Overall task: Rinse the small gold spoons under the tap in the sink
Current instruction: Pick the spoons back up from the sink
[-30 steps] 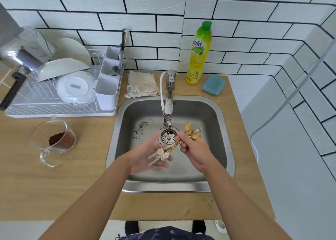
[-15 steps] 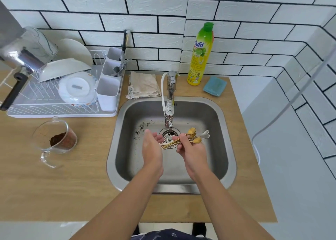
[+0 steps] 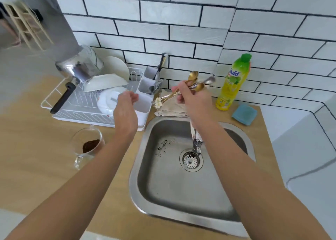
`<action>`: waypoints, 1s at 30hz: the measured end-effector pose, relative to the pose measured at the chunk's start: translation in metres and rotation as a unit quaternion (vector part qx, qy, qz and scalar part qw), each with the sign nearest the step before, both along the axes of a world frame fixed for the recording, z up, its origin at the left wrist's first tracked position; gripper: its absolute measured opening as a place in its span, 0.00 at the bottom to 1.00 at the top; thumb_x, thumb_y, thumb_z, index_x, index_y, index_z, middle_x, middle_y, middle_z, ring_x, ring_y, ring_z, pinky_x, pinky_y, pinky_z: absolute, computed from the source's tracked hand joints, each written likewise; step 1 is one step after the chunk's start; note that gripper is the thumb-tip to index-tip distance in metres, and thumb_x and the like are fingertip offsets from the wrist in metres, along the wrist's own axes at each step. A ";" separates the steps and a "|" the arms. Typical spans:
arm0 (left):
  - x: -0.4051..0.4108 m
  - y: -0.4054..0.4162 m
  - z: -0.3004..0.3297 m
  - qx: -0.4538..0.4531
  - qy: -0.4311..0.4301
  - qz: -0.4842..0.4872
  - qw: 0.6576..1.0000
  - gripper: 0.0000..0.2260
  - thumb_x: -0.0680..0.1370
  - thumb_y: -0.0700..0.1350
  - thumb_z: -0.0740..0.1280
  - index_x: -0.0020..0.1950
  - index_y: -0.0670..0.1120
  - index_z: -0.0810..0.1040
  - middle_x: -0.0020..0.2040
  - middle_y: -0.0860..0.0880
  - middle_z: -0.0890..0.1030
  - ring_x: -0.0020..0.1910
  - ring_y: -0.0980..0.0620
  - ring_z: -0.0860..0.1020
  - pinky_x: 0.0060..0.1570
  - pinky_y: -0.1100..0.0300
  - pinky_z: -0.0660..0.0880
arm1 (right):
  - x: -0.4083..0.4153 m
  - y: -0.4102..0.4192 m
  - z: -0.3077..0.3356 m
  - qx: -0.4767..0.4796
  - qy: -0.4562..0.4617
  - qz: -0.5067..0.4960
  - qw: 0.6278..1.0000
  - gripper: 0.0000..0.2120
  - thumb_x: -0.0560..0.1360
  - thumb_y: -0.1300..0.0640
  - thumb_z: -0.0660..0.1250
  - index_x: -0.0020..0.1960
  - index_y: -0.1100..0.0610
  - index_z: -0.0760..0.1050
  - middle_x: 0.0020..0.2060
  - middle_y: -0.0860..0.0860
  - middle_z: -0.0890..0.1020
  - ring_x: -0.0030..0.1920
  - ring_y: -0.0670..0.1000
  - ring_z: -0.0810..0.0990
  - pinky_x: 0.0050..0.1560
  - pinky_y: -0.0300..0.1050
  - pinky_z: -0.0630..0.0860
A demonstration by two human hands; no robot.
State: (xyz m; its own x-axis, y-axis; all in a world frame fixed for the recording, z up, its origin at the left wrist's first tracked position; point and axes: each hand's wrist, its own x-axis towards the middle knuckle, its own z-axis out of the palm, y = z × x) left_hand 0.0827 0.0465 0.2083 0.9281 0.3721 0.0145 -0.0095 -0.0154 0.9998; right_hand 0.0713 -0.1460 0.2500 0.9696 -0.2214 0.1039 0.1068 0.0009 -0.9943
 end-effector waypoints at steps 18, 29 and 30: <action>0.072 0.010 -0.042 0.185 0.003 -0.005 0.983 0.21 0.81 0.61 0.48 0.53 0.50 0.75 0.45 0.57 0.78 0.47 0.72 0.73 0.45 0.69 0.66 | 0.115 0.078 -0.102 -0.266 0.133 0.124 0.947 0.13 0.79 0.48 0.71 0.43 0.57 0.82 0.35 0.49 0.82 0.39 0.52 0.80 0.40 0.44 0.70; 0.070 0.011 -0.041 0.185 -0.026 -0.014 0.982 0.18 0.82 0.56 0.51 0.56 0.48 0.75 0.49 0.53 0.79 0.51 0.55 0.75 0.50 0.59 0.69 | 0.110 0.077 -0.107 -0.217 0.103 0.142 0.960 0.15 0.67 0.46 0.81 0.49 0.50 0.82 0.37 0.42 0.83 0.33 0.35 0.78 0.35 0.26 0.69; 0.069 0.012 -0.040 0.185 -0.023 -0.017 0.982 0.17 0.83 0.56 0.51 0.56 0.48 0.75 0.49 0.53 0.79 0.50 0.54 0.76 0.50 0.58 0.70 | 0.108 0.078 -0.106 -0.208 0.107 0.135 0.963 0.16 0.66 0.45 0.82 0.48 0.49 0.80 0.37 0.41 0.83 0.33 0.35 0.78 0.35 0.26 0.69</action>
State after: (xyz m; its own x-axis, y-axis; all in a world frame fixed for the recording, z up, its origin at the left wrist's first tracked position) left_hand 0.1517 0.0580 0.1682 0.9348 0.3030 0.1854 -0.0614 -0.3760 0.9246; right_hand 0.1792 -0.0685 0.1441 0.9951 0.0602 -0.0786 -0.0478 -0.4028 -0.9140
